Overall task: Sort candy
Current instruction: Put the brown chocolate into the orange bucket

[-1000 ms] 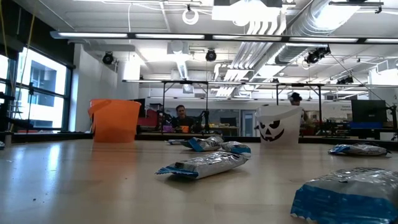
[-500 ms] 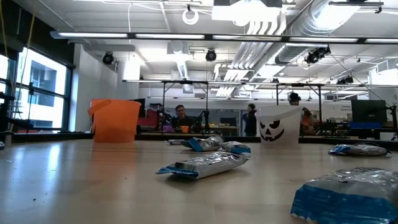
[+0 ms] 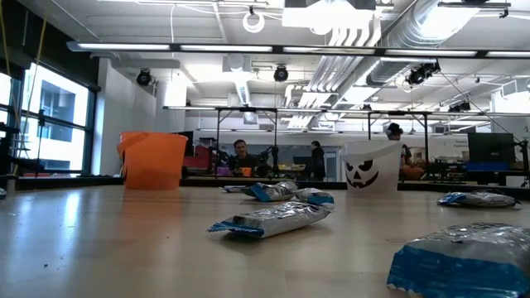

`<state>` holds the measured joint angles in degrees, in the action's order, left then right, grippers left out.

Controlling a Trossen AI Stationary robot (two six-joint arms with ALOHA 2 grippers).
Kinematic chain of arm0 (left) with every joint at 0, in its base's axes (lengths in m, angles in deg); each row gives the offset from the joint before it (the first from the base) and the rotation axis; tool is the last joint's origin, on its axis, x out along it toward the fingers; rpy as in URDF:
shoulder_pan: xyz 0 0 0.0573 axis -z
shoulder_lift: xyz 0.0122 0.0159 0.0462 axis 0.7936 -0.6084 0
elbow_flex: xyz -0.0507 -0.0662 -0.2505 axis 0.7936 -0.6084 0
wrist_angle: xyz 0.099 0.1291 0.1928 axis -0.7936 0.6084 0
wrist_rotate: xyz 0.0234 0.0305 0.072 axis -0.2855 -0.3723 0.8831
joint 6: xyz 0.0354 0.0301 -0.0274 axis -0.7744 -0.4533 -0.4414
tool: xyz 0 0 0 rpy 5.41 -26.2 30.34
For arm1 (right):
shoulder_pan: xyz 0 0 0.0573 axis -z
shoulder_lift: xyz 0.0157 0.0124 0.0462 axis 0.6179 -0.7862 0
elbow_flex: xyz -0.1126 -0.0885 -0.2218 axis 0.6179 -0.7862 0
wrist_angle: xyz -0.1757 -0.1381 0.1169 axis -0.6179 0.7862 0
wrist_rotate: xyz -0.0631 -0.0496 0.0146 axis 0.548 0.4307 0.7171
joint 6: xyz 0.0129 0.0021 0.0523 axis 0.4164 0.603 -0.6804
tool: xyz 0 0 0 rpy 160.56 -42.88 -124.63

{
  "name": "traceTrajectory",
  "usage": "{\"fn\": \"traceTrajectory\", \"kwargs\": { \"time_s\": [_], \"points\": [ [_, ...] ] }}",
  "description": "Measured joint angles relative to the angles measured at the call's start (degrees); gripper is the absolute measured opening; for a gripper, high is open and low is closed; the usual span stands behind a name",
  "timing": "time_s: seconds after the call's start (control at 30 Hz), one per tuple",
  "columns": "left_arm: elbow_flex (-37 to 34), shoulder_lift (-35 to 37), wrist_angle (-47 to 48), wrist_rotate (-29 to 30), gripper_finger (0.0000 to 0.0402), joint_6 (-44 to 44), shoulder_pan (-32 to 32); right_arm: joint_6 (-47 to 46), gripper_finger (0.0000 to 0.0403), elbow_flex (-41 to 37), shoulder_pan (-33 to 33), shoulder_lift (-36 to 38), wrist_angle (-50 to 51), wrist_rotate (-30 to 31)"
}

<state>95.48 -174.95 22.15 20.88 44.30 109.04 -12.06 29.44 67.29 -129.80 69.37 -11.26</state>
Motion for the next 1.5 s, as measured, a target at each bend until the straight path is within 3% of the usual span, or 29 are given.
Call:
{"fn": "traceTrajectory", "kwargs": {
  "time_s": [0.27,0.7,1.17,1.5],
  "points": [
    [2.6,1.4,1.9,-2.2,0.0146,2.7,-0.6,0.0,0.0149,0.0,0.0,0.0,0.0,0.0],
    [3.0,1.3,-1.4,-0.4,0.0146,-6.6,-4.2,0.0,0.0149,0.0,0.0,0.0,0.0,0.0],
    [2.6,-4.2,-6.8,-2.3,0.0146,-7.2,-4.8,0.0,0.0149,0.0,0.0,0.0,0.0,0.0],
    [2.7,-6.1,-6.2,0.3,0.0139,-4.5,-4.6,0.0,0.0149,0.0,0.0,0.0,0.0,0.0]
  ]
}}
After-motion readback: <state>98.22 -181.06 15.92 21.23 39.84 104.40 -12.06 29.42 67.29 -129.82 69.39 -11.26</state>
